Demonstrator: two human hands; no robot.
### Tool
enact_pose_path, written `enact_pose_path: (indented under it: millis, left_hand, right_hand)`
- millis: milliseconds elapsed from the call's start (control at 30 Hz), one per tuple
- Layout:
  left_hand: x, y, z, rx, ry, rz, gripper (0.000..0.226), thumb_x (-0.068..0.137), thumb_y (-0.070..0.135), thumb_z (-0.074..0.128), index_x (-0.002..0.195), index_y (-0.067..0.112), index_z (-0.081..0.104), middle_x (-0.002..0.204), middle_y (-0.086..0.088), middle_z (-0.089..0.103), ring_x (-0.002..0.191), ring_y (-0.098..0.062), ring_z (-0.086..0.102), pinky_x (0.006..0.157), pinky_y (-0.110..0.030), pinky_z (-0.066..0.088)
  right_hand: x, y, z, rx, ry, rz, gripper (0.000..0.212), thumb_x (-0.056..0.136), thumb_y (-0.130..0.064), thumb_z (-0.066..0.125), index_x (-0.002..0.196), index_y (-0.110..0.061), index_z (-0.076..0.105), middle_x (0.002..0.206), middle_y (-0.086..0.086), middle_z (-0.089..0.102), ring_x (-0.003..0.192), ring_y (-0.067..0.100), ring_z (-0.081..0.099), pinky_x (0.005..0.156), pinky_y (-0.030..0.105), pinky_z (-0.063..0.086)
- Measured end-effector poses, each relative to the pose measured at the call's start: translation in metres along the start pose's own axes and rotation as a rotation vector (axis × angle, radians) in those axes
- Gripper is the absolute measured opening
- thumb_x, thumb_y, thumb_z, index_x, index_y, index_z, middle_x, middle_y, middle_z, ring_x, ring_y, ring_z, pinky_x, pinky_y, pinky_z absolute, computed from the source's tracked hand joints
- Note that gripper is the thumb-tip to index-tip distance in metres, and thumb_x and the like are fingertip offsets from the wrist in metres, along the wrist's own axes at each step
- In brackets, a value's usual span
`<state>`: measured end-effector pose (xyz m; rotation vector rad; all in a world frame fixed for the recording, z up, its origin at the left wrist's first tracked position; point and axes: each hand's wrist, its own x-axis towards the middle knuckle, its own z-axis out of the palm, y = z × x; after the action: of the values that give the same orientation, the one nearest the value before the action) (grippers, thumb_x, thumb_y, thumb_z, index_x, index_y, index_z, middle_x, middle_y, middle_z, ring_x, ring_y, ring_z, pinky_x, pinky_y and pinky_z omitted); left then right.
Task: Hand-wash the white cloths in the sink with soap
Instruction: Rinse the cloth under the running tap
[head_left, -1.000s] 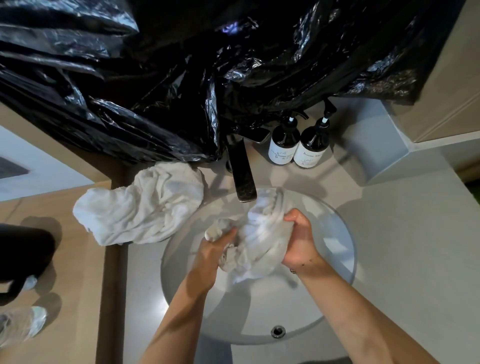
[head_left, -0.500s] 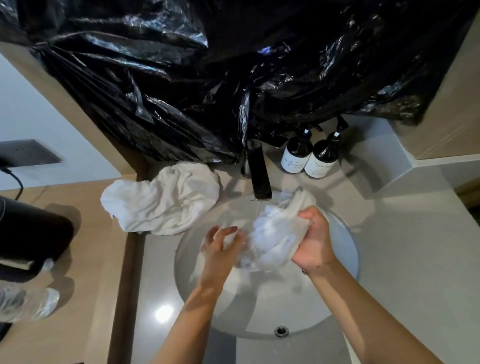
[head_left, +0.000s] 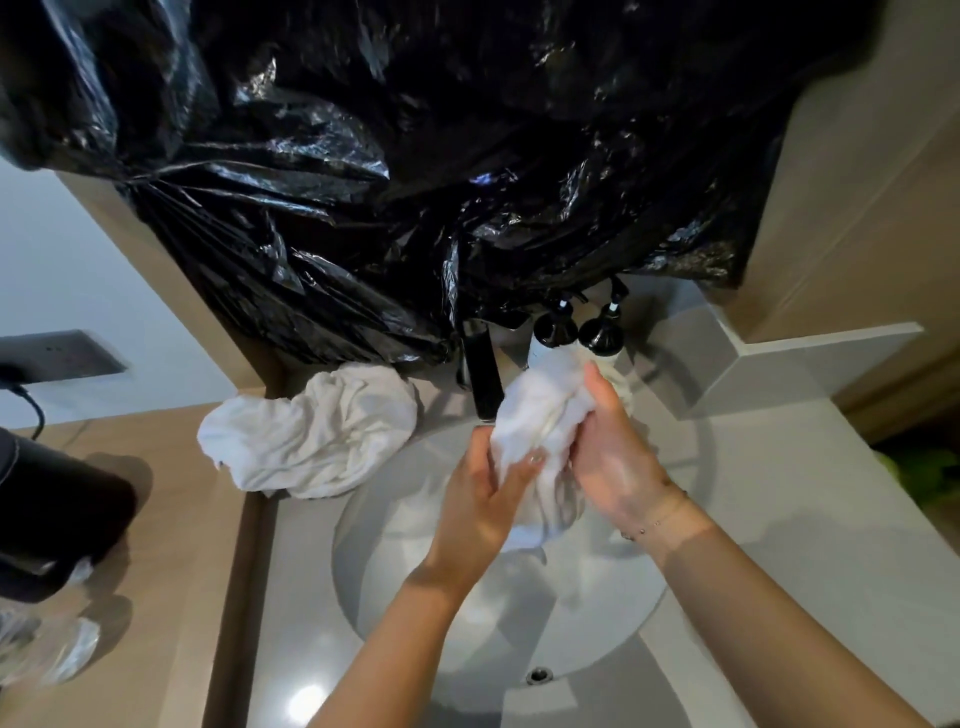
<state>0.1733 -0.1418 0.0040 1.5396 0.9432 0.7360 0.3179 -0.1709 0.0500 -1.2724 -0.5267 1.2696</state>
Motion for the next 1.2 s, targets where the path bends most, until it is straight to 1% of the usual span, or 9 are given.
enact_pose_path:
  millis: [133,300,467,500,567,800,967,1067,1200]
  left_hand:
    - [-0.004,0.022,-0.012,-0.022,0.077,0.065,0.028,0.092,0.043,0.060,0.100,0.017,0.055,0.090,0.002,0.068,0.084,-0.013,0.066,0.075,-0.034,0.053]
    - [0.003,0.055,-0.038,-0.201,0.162,0.110,0.026,0.095,0.028,0.061,0.108,0.006,0.058,0.101,-0.012,0.069,0.095,-0.026,0.068,0.080,-0.036,0.056]
    - [0.015,0.093,-0.055,-0.279,0.150,0.062,0.040,0.095,0.035,0.059,0.105,-0.003,0.052,0.090,-0.010,0.062,0.083,-0.019,0.064,0.075,-0.041,0.055]
    - [0.018,0.100,-0.055,-0.306,0.134,0.044,0.041,0.094,0.035,0.061,0.108,-0.002,0.053,0.093,-0.010,0.064,0.086,-0.020,0.066,0.078,-0.041,0.055]
    - [0.022,0.114,-0.056,-0.370,0.091,0.004,0.045,0.090,0.036,0.064,0.118,0.002,0.056,0.102,-0.013,0.068,0.094,-0.025,0.068,0.085,-0.043,0.056]
    - [0.034,0.160,-0.054,-0.275,-0.078,0.093,0.036,0.090,0.028,0.064,0.107,-0.001,0.054,0.087,-0.012,0.062,0.077,-0.021,0.066,0.066,-0.033,0.056]
    - [0.039,0.173,-0.044,-0.238,-0.095,0.092,0.023,0.088,0.026,0.068,0.089,0.010,0.052,0.072,-0.004,0.059,0.064,-0.017,0.061,0.057,-0.027,0.052]
    - [0.040,0.177,-0.040,-0.211,-0.075,0.096,0.029,0.080,0.035,0.068,0.087,0.013,0.051,0.072,-0.003,0.055,0.063,-0.016,0.058,0.058,-0.025,0.050]
    - [0.045,0.187,-0.035,-0.153,-0.068,0.143,0.033,0.080,0.037,0.069,0.081,0.013,0.046,0.068,-0.001,0.047,0.059,-0.013,0.051,0.055,-0.024,0.043]
  right_hand:
    - [-0.008,-0.017,-0.008,-0.206,0.038,-0.073,0.046,0.102,-0.045,0.032,0.093,-0.015,0.066,0.079,-0.002,0.071,0.070,-0.014,0.063,0.067,0.002,0.043]
    - [-0.011,-0.009,-0.013,-0.407,0.131,-0.118,0.055,0.101,-0.047,0.037,0.055,-0.018,0.044,0.043,-0.012,0.046,0.042,-0.001,0.046,0.049,0.007,0.036]
    - [-0.016,0.001,-0.019,-0.408,0.040,-0.137,0.072,0.085,-0.068,0.044,0.073,0.003,0.052,0.064,0.009,0.058,0.067,0.003,0.030,0.070,0.022,0.045]
    - [-0.015,0.003,-0.021,-0.405,0.023,-0.120,0.087,0.077,-0.078,0.046,0.091,0.007,0.059,0.088,0.015,0.071,0.111,0.022,0.054,0.089,0.028,0.050]
    - [-0.019,0.001,-0.022,-0.427,0.021,-0.101,0.107,0.062,-0.090,0.050,0.110,0.005,0.059,0.117,0.016,0.066,0.112,0.024,0.062,0.106,0.038,0.042]
    - [-0.023,0.012,-0.047,-0.495,0.015,-0.127,0.049,0.091,-0.049,0.059,0.068,-0.013,0.035,0.069,0.003,0.027,0.063,0.014,0.028,0.052,0.023,0.024]
    - [-0.022,0.028,-0.063,-0.379,-0.147,-0.137,0.081,0.062,-0.064,0.073,0.094,0.009,0.059,0.117,0.001,0.052,0.101,0.009,0.058,0.084,0.020,0.042]
    - [-0.021,0.044,-0.051,-0.419,-0.255,-0.034,0.091,0.050,-0.055,0.084,0.126,-0.022,0.046,0.125,0.002,0.054,0.107,0.007,0.060,0.086,0.020,0.047]
    - [-0.010,0.069,-0.012,-0.508,-0.135,-0.097,0.092,0.044,-0.056,0.092,0.111,-0.037,0.032,0.117,-0.004,0.052,0.109,0.008,0.055,0.092,0.031,0.050]
